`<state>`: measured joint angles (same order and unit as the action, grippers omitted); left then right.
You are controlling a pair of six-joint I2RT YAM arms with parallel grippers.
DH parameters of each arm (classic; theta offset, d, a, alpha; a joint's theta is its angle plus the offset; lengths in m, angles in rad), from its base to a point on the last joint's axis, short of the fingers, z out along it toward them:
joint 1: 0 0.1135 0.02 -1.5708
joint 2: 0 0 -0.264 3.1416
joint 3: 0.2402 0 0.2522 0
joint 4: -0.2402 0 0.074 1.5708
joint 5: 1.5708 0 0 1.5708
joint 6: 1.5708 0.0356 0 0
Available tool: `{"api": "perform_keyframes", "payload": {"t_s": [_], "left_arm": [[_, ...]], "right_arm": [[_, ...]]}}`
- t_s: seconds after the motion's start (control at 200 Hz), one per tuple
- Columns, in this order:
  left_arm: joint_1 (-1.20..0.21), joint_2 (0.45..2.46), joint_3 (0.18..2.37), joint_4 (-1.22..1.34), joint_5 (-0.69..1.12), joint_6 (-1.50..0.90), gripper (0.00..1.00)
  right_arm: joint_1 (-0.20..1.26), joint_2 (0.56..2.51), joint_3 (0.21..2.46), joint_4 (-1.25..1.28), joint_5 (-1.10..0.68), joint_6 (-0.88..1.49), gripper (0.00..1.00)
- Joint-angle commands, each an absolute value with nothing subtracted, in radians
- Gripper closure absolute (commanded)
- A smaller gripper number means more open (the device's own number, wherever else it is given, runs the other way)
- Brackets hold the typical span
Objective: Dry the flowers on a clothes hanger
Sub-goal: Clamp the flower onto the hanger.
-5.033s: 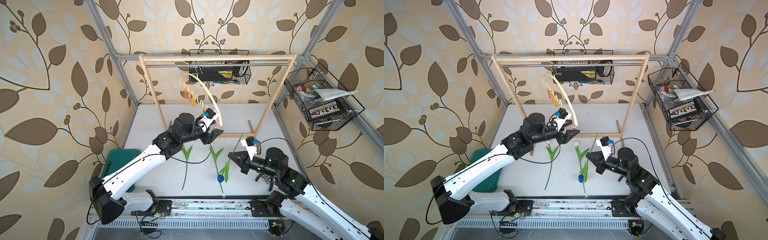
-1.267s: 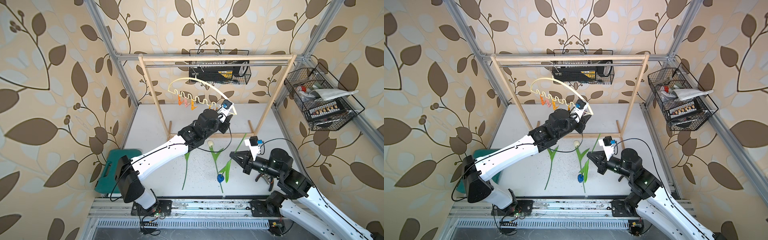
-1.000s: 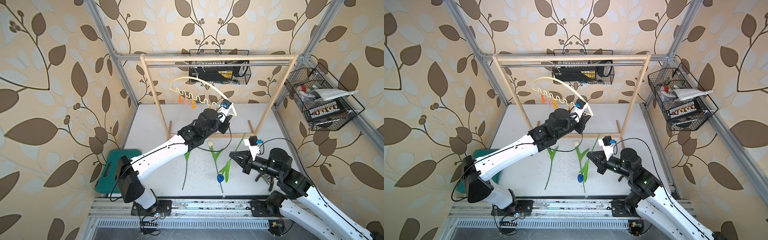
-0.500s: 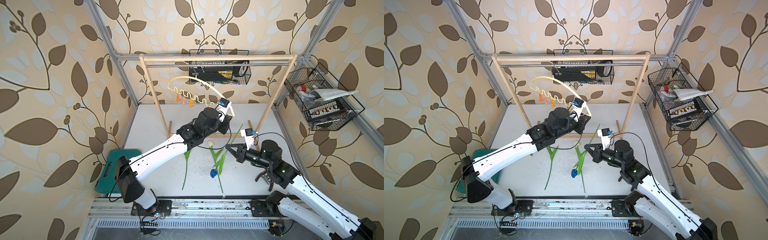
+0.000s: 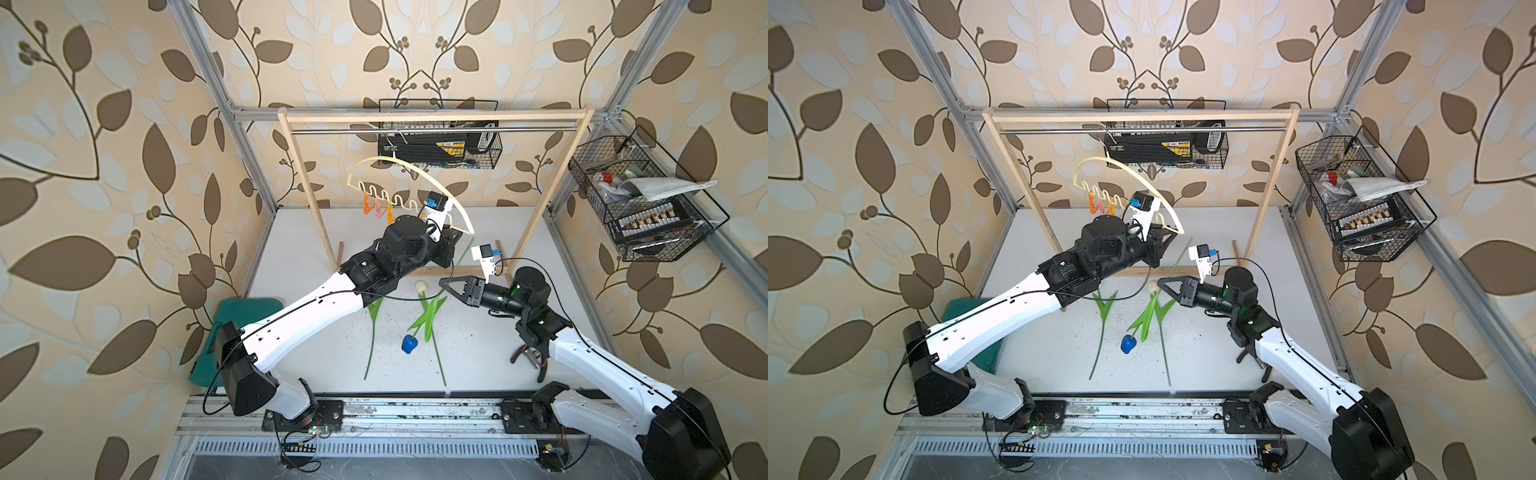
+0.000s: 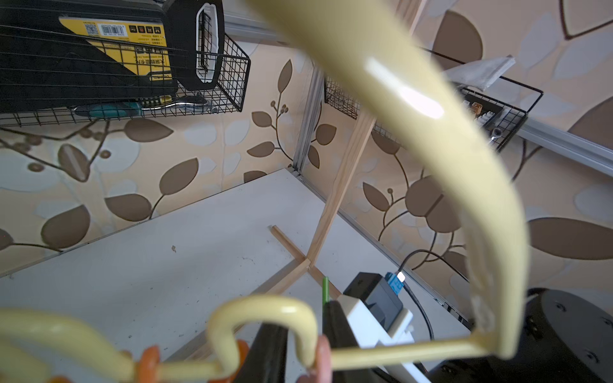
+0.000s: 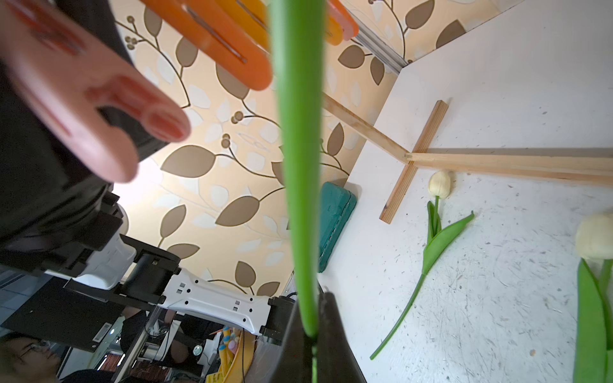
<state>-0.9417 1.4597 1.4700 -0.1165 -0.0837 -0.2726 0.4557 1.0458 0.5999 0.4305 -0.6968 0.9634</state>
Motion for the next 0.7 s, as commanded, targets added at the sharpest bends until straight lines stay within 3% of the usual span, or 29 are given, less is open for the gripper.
{"api": "perform_keyframes", "payload": {"t_s": [0.0, 0.22, 0.695], "left_arm": [[-0.933, 1.41, 1.459, -0.049, -0.058, -0.299, 0.89], [-0.931, 1.408, 1.447, -0.038, -0.053, -0.308, 0.89], [-0.927, 1.411, 1.44, -0.034, -0.054, -0.307, 0.91]], "right_arm": [[0.453, 1.068, 0.673, 0.477, -0.78, 1.001, 1.0], [0.455, 1.154, 0.71, 0.655, -0.837, 1.124, 1.0], [0.518, 1.151, 0.794, 0.512, -0.854, 1.007, 1.0]]}}
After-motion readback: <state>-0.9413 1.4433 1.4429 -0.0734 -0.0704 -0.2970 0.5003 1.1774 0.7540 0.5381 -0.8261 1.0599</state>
